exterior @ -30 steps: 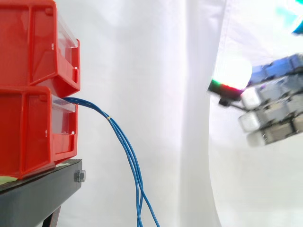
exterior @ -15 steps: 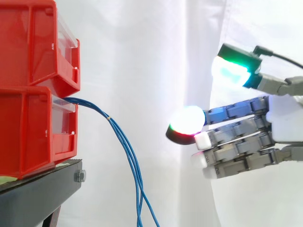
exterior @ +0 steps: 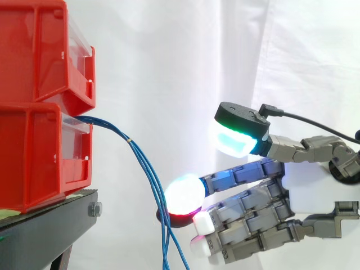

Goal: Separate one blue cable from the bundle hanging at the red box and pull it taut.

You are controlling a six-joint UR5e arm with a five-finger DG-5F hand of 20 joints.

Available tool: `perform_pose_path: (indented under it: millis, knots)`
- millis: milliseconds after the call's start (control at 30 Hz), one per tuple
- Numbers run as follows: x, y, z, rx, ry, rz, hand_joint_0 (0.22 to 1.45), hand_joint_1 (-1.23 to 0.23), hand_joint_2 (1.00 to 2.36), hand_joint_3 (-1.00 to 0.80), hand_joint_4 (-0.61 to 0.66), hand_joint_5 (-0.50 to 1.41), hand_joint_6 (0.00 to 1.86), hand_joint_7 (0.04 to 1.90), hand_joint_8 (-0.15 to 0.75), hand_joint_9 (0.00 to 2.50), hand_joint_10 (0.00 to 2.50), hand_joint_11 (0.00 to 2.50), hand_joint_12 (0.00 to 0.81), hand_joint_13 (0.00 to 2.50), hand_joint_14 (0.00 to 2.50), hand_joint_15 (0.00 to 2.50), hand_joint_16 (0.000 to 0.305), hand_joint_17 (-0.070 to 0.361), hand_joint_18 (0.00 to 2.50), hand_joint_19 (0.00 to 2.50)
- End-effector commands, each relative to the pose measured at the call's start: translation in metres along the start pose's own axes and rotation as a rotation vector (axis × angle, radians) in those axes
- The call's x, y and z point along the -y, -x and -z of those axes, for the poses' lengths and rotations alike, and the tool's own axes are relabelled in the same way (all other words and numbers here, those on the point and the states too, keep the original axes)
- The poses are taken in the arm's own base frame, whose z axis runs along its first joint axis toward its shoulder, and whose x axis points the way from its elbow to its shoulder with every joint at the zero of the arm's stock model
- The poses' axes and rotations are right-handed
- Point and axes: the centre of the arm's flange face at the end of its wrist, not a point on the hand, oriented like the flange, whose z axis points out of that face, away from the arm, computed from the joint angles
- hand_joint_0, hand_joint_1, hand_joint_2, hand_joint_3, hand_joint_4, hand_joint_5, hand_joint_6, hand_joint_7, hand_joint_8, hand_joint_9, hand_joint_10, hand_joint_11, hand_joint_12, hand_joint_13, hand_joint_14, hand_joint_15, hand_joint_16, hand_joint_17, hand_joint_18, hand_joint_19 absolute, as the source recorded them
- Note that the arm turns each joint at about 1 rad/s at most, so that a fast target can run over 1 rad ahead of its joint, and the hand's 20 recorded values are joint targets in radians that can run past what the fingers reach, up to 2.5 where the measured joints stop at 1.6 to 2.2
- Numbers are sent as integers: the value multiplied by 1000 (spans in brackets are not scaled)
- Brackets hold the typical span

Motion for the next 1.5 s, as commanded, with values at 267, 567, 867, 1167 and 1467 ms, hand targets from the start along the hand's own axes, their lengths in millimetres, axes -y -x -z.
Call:
perform_pose_path:
  millis: [267,567,867,1167,1467]
  knots:
    - [12,-25,-11,-83,5,-25,553,-604,1006,-422,172,-186,503,897,245,777,14,560,272,682,10,285,23,52,437,112]
    - [13,-25,-19,-73,14,-35,552,-604,1006,-419,175,-186,503,899,245,781,14,554,271,697,11,298,23,52,453,131]
    - [-8,-25,-34,-73,60,-54,557,-605,1007,-415,178,-185,503,897,242,785,16,567,273,714,11,308,23,51,466,137]
    - [6,-46,-50,-131,67,-94,562,-612,1007,-411,181,-181,503,902,241,790,16,559,272,725,12,318,23,51,480,154]
    - [7,-46,-48,-155,48,-116,572,-621,1008,-404,188,-176,503,918,244,802,14,567,268,738,12,333,23,51,495,169]
